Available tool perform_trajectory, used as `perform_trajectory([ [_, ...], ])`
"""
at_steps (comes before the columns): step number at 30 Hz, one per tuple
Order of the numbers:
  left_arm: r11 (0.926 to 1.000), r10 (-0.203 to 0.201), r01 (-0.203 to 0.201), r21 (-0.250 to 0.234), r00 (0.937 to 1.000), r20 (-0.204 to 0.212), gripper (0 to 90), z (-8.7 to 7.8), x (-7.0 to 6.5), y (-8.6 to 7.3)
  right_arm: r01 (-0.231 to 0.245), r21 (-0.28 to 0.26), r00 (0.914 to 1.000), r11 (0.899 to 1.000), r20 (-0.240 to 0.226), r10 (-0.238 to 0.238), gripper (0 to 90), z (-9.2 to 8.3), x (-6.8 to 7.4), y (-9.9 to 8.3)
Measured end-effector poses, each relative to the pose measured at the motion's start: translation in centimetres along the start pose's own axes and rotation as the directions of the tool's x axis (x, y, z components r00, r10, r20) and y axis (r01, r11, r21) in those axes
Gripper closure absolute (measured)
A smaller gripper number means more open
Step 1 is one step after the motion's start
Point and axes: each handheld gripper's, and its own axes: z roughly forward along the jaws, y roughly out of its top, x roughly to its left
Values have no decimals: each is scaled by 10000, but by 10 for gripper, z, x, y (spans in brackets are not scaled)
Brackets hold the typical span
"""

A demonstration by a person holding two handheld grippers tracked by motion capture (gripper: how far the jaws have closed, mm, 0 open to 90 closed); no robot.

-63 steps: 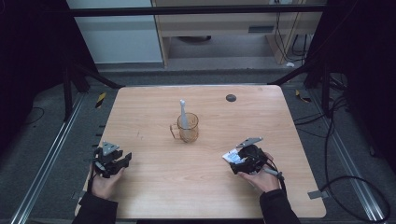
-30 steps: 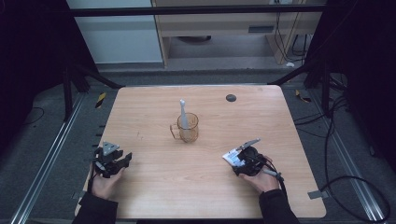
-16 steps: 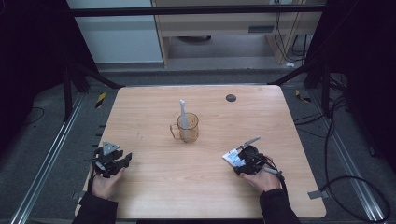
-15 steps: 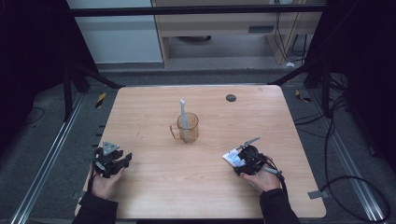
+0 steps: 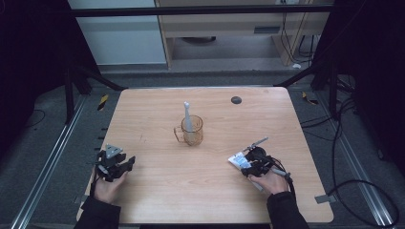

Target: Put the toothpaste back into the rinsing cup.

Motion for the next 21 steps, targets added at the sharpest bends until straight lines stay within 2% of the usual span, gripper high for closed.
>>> perform_trajectory([
  [7, 10000, 12, -12, -18, 10000, -7, 573, 0, -1, 1, -59, -179, 10000, 9998, -37, 58, 668, -4, 1, -1],
  [13, 10000, -15, 15, 8, 10000, 12, 573, 1, -1, 2, -161, -1043, 9998, 9944, -96, 152, 676, -12, -1, -2],
  [16, 10000, 10, -10, -3, 10000, 8, 573, 2, -2, 2, -200, -1674, 9998, 9857, -20, 199, 677, -19, -1, -3],
  [21, 10000, 6, -6, -11, 10000, -9, 573, 1, -2, 2, -326, -2741, 9993, 9611, 88, 364, 681, -28, -2, -2],
])
